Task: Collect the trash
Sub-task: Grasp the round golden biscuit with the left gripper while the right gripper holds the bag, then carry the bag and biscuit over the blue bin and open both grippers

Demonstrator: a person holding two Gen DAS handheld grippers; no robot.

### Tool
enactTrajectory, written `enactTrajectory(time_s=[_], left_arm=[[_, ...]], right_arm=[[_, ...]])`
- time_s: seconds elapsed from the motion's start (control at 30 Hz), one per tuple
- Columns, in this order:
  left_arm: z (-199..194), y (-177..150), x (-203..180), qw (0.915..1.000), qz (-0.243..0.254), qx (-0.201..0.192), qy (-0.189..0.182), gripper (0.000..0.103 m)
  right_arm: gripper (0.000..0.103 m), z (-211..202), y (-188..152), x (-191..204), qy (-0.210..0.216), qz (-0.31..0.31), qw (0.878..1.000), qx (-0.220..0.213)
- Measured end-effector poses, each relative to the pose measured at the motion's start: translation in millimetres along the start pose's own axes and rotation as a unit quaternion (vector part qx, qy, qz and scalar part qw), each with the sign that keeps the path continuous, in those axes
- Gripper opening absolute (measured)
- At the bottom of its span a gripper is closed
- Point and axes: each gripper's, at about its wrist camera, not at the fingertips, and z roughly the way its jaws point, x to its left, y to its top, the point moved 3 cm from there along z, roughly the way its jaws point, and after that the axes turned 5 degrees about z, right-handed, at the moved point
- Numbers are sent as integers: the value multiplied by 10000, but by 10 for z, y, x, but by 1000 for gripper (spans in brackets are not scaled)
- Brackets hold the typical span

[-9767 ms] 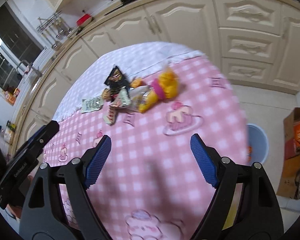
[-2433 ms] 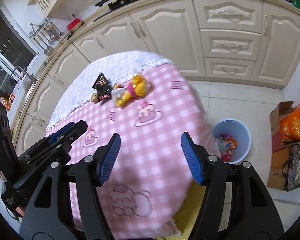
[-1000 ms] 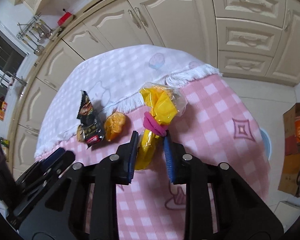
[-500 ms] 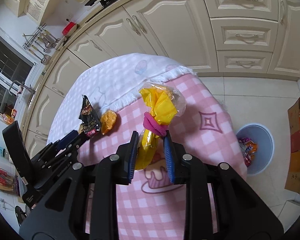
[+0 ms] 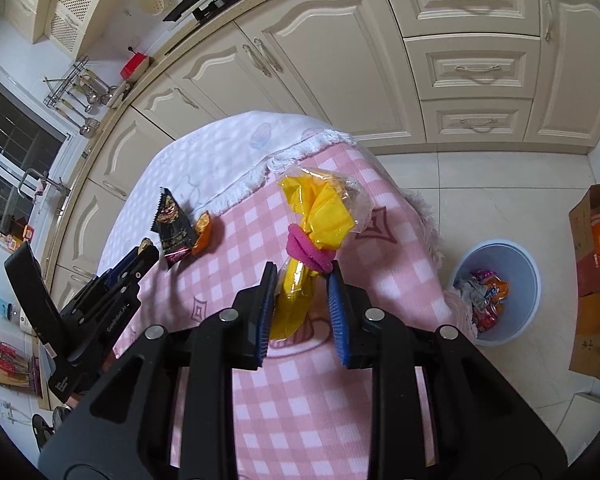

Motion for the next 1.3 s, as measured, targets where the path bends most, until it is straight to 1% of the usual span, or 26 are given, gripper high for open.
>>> enactTrajectory(time_s=[0.2, 0.37, 0.5, 0.6, 0.73, 0.87, 0.97, 1.17, 1.3], left_arm=[[-195, -52, -115, 9996, -66, -41, -265, 25], [-328, -102, -325, 9992, 97, -75, -388, 25], [-409, -129, -538, 9982, 181, -26, -579, 25], [-476, -142, -759, 9962, 238, 36, -837, 25], [-544, -126, -1077, 9935, 380, 32, -1072, 25], [-557, -74, -1461, 9894, 559, 149, -1328, 25], [-570, -12, -1778, 9842, 709, 229, -1604, 25], [-525, 95, -2494, 9741, 1258, 294, -1855, 25], [-389, 155, -2996, 9656, 1613, 429, -1993, 25]], right_arm=[[25, -150, -58, -29, -2, -42, 10000, -53], [25, -301, -126, -76, -16, -9, 9999, -159], [25, -415, -181, -174, -58, 63, 9997, -216], [25, -498, -203, -270, -95, 97, 9996, -253], [25, -621, -225, -464, -142, 181, 9992, -333], [25, -729, -217, -740, -213, 347, 9984, -396], [25, -807, -202, -1015, -264, 525, 9972, -456], [25, -924, -169, -1710, -431, 1074, 9919, -523], [25, -1007, -162, -2171, -588, 1407, 9866, -572]])
